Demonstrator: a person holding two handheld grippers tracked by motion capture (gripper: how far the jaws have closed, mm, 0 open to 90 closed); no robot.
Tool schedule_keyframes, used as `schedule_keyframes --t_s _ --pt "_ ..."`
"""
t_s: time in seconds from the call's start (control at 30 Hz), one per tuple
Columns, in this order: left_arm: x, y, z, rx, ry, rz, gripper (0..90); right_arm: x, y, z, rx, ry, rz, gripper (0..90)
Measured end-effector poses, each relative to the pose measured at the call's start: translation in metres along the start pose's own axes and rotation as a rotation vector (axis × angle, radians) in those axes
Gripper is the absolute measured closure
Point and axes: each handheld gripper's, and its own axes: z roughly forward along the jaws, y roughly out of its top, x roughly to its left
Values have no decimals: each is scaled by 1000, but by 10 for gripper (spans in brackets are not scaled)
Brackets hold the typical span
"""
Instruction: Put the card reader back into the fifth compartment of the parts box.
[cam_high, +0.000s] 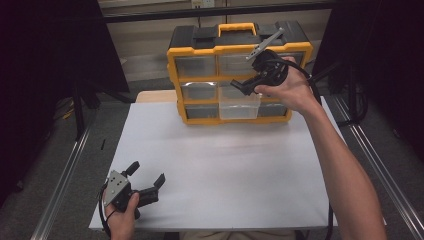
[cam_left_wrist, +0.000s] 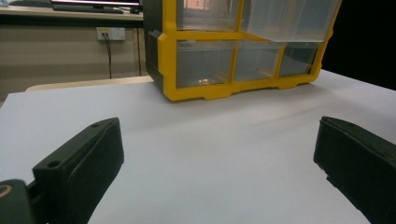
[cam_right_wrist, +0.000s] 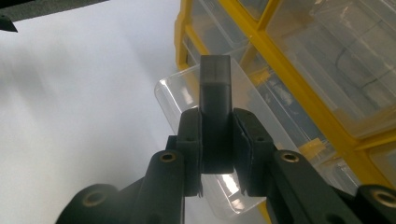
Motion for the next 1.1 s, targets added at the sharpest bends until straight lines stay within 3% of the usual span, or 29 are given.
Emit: schedule_keyframes --t_s 0.53,1.1 --pt "1 0 -1 -4 0 -3 17 -14 2 15 65 -1 44 739" --pt "1 0 -1 1 -1 0 17 -21 -3 31 148 10 48 739"
